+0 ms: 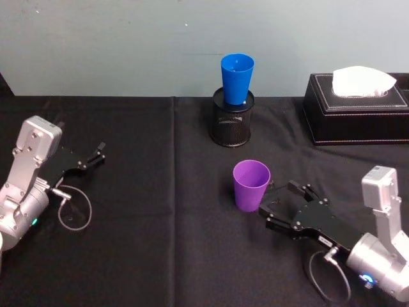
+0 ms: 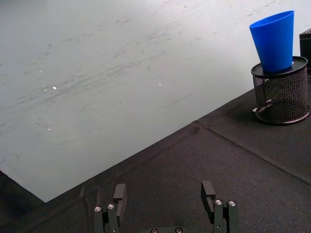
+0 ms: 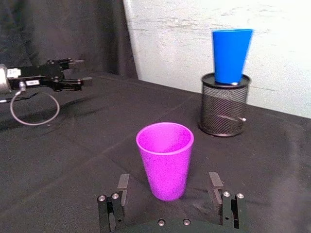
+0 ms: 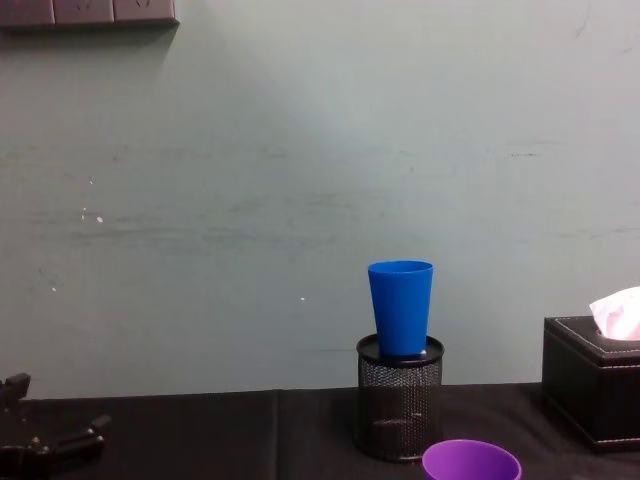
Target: Pick up one cup with a gripper and tap it against the other cup.
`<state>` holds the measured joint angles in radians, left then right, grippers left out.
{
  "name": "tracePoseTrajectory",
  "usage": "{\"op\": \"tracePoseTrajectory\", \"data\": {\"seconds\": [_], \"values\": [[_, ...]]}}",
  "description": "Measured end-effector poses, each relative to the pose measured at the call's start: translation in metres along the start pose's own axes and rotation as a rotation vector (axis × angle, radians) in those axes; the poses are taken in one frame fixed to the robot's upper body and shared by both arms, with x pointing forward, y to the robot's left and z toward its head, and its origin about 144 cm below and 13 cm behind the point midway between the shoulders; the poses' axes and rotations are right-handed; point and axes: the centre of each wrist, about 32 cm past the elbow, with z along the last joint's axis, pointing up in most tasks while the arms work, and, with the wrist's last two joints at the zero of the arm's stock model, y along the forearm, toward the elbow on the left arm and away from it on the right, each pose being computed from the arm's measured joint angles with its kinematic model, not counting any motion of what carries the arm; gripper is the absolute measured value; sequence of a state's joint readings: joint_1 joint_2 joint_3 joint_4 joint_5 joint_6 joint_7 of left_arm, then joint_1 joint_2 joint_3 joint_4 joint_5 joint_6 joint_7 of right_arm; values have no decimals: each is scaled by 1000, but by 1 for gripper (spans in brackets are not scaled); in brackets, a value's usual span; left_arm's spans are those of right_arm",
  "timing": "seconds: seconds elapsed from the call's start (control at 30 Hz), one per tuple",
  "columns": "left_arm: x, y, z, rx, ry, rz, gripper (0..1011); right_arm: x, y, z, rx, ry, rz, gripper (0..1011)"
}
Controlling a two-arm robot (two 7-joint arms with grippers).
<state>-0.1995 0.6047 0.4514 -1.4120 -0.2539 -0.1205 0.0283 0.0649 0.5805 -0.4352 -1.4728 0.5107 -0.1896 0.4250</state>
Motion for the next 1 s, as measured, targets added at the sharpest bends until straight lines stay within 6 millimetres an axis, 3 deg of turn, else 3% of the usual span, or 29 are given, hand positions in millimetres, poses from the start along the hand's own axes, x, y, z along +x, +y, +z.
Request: {"op": "tracePoseTrajectory", "data": {"seconds": [0.5, 1.0], "values": [[0, 0, 0, 0, 0, 0, 1005, 1, 43, -2, 11, -37, 14, 1003], [0, 0, 0, 0, 0, 0, 1005, 0, 63, -6, 24, -43, 2, 1003]]}}
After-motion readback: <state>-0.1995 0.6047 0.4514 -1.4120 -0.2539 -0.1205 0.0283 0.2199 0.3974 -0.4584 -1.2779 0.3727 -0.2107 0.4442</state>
